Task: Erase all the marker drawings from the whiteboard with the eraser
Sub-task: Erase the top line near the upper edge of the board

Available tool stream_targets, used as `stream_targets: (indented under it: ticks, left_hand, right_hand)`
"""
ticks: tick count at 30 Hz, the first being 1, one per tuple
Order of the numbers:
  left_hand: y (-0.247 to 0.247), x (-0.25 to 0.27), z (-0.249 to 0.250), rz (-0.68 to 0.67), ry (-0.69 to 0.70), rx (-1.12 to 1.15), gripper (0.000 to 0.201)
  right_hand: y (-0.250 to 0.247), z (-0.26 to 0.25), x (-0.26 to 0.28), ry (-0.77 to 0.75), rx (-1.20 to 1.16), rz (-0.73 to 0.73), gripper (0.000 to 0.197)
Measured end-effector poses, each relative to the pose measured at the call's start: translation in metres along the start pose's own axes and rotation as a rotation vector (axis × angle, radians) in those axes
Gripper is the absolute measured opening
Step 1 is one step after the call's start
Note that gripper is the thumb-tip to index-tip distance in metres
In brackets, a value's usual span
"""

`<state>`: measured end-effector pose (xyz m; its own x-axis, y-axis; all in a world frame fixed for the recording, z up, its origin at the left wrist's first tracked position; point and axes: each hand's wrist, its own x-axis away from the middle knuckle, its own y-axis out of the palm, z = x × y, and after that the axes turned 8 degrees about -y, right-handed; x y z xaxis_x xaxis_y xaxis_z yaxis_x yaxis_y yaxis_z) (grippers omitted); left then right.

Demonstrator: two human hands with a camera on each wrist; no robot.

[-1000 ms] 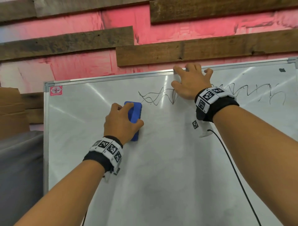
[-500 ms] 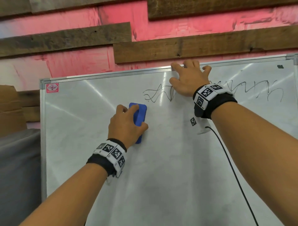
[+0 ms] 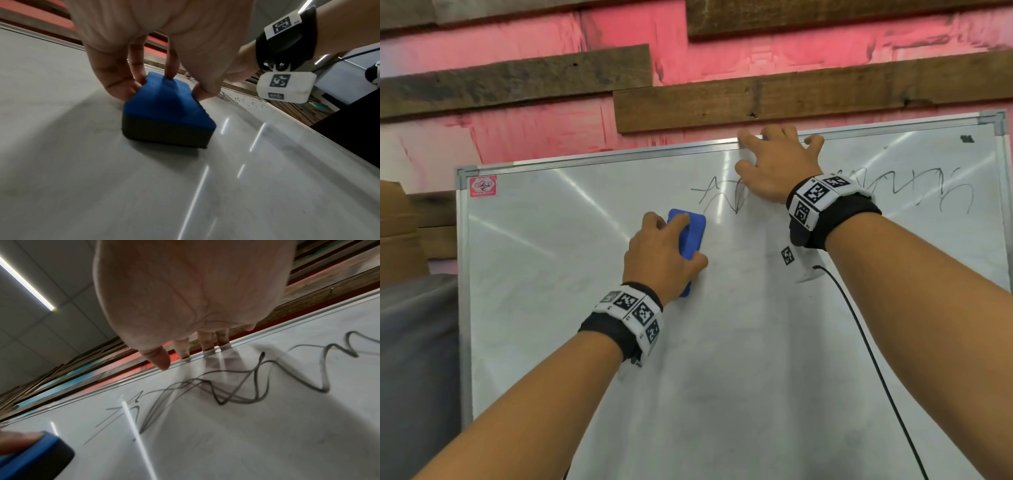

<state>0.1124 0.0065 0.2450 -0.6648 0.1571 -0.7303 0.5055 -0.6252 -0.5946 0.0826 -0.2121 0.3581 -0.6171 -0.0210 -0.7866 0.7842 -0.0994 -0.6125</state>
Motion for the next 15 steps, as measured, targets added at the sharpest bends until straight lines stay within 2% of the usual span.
stream_targets:
  ticks: [3,8,12,15]
  left_hand:
    - [-0.002,-0.013,0.005,0.042,-0.009,0.034,0.063]
    - [-0.014,-0.048,0.022,0.108,-0.04,0.095,0.063]
    - [-0.003,-0.025,0.022,0.074,-0.024,0.08,0.063]
    - [0.01,-0.001,0.016,0.032,-0.009,0.051,0.065]
  right_hand:
    - [-0.002,0.0,0.002,0.006,-0.014,0.02,0.055]
    - [-0.008,0.003,0.003,-0.016,-0.017,0.027,0.037]
    - [-0.01,0.007,0.001,-0.039,-0.011,0.015,0.028]
    - [-0.011,0.007,-0.001,-0.054,-0.022,0.001,0.014]
